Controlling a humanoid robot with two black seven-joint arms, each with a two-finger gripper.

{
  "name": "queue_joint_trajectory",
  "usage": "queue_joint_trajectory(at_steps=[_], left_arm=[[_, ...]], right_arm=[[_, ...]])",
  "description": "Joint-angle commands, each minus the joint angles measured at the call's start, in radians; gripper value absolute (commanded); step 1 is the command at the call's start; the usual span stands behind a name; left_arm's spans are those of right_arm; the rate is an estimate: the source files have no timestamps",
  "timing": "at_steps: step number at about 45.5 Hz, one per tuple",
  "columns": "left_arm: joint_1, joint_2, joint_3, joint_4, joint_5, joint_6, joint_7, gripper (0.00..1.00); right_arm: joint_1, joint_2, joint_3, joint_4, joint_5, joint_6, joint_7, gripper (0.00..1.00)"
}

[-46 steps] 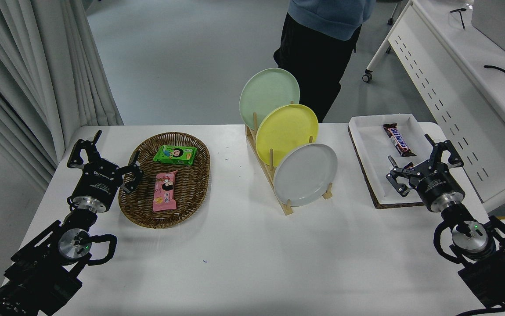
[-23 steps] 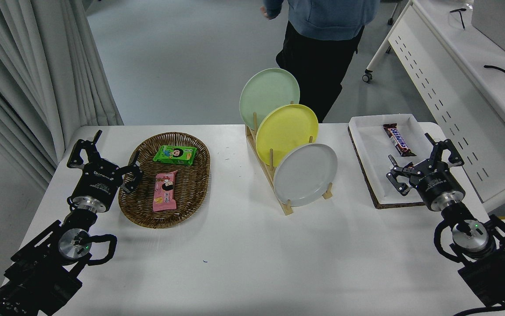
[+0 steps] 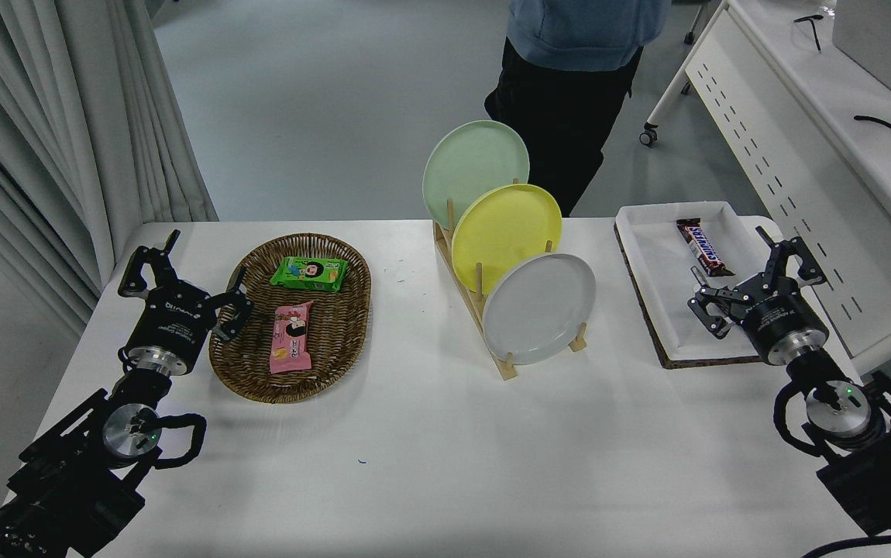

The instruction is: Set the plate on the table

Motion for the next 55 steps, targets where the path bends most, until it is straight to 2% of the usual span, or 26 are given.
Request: queue_joint_trajectory(at_steps=[1, 6, 13, 19, 31, 37, 55], left_arm=[[0.0, 0.0, 0.0, 0.001, 0.0, 0.0, 0.0, 1.0], [0.0, 0.0, 0.0, -0.001, 0.0, 0.0, 0.0, 1.0], [0.0, 0.0, 0.0, -0.001, 0.0, 0.0, 0.0, 1.0], [0.0, 0.0, 0.0, 0.001, 0.0, 0.0, 0.0, 1.0], [0.0, 0.0, 0.0, -0.001, 0.0, 0.0, 0.0, 1.0], [0.0, 0.0, 0.0, 0.001, 0.0, 0.0, 0.0, 1.0], [0.0, 0.0, 0.0, 0.001, 0.0, 0.0, 0.0, 1.0]], right_arm=[[0.107, -0.1, -0.364, 0.015, 0.009, 0.002, 0.002, 0.99], [0.162, -0.129, -0.524, 0.088, 0.006, 0.004, 0.0, 0.99], [0.216, -0.278, -0.7, 0.22, 0.005, 0.006, 0.0, 0.99], [0.289, -0.308, -0.841, 0.284, 0.005, 0.012, 0.0, 0.99], [0.381, -0.413, -0.94, 0.415, 0.016, 0.013, 0.002, 0.99], [0.475, -0.46, -1.055, 0.462, 0.023, 0.012, 0.002, 0.99], [0.653, -0.465, -1.29, 0.535, 0.288, -0.002, -0.004, 0.99]])
